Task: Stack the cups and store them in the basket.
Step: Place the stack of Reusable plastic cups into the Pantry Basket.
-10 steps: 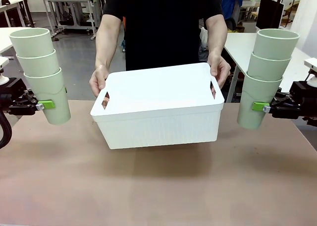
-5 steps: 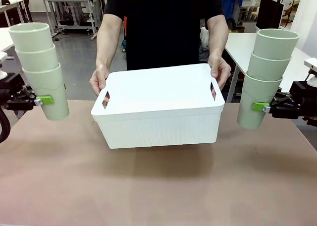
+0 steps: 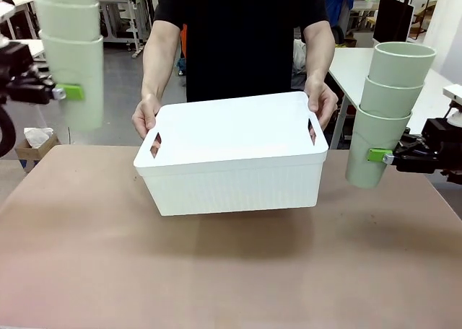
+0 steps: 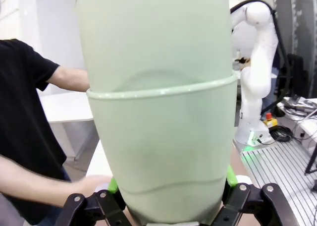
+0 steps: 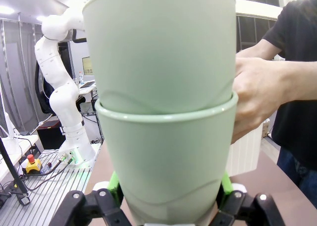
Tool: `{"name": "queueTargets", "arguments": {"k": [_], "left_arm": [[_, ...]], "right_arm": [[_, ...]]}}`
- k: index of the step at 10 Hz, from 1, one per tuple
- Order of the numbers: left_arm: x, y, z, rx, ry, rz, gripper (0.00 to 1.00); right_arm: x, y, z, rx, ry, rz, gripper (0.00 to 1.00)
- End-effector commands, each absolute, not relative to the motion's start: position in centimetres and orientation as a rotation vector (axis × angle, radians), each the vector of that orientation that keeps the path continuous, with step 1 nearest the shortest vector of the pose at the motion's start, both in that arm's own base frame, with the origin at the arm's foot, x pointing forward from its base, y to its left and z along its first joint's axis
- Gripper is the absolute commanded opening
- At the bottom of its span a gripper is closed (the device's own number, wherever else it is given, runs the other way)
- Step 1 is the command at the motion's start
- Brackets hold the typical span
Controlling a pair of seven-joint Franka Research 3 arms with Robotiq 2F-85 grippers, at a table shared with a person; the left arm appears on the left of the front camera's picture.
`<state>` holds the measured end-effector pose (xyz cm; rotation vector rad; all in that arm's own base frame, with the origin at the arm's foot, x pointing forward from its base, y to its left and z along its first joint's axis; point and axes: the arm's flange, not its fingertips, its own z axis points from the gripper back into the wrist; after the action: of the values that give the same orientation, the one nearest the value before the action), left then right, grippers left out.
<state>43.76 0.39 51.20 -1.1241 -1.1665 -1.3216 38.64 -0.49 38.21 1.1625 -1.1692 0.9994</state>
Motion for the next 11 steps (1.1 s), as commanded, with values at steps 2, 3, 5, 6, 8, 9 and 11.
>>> {"name": "queueTargets", "arguments": {"k": [2,3,5,6,8,9,11], "left_arm": [[43.9,-5.2,55.6,-1.029,-1.082,-1.363,0.85],[44.2,-7.4,56.9,-0.999,-1.045,-1.392,0.85],[44.7,-11.5,58.6,-0.919,-0.982,-1.432,0.85],[45.1,-13.6,59.0,-0.867,-0.942,-1.449,0.85],[45.8,-17.4,59.2,-0.788,-0.866,-1.480,0.85],[46.3,-19.1,59.0,-0.752,-0.835,-1.497,0.85],[47.3,-21.3,58.2,-0.688,-0.787,-1.516,0.85]], "right_arm": [[38.7,-0.3,38.7,1.155,-1.176,1.006,0.86],[38.7,-0.3,38.7,1.155,-1.176,1.006,0.86],[38.7,-0.3,38.7,1.155,-1.176,1.006,0.86],[38.7,-0.3,38.7,1.155,-1.176,1.006,0.86],[38.7,-0.3,38.7,1.155,-1.176,1.006,0.86],[38.7,-0.3,38.7,1.155,-1.176,1.006,0.86],[38.7,-0.3,38.7,1.155,-1.176,1.006,0.86]]}}
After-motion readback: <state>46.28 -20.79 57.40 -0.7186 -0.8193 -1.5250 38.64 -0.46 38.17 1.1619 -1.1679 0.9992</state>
